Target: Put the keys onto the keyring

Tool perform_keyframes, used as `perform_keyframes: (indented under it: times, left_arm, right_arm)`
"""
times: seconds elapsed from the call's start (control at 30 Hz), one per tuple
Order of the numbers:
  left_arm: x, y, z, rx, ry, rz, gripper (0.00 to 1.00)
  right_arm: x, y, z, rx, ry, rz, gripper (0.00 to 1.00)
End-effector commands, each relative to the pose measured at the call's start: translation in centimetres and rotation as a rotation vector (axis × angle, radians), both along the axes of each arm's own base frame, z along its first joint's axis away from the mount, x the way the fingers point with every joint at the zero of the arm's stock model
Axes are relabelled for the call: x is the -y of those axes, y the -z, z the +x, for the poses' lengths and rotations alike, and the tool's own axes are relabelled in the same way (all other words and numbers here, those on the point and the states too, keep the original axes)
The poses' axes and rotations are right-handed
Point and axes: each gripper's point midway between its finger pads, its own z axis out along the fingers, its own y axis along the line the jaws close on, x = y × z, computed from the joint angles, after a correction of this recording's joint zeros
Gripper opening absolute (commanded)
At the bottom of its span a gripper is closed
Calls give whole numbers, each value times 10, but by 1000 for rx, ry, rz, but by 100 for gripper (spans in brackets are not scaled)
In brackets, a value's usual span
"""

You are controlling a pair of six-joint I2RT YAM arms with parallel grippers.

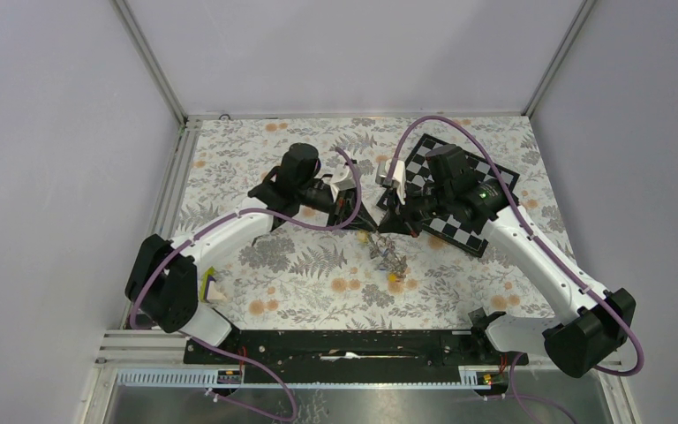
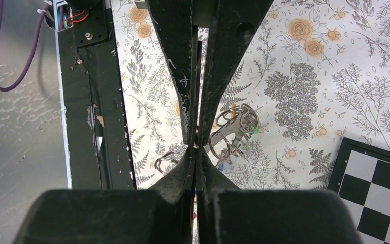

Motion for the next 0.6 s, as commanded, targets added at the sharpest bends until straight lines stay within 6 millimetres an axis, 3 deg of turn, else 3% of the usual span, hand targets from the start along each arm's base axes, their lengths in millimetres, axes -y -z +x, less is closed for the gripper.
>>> perform_keyframes:
  times: [0.0, 0.2, 0.33, 0.43, 0.57]
  left_arm:
    - [1, 4, 1, 0, -8, 28, 1]
    - [1, 7, 2, -5, -31, 43, 0]
    - [0, -3, 8, 5, -95, 29, 0]
    - [-1, -18, 4, 25, -105, -31, 0]
    - [-5, -29, 2, 20, -88, -68, 0]
  right_arm:
    - [-8, -35, 3, 93, -23, 106, 0]
    - [-9, -36, 4, 91, -16, 112, 0]
    - [-8, -36, 4, 93, -2, 125, 0]
    - [-7, -34, 4, 97, 10, 142, 7]
    - [-4, -35, 2, 89, 16, 173, 24]
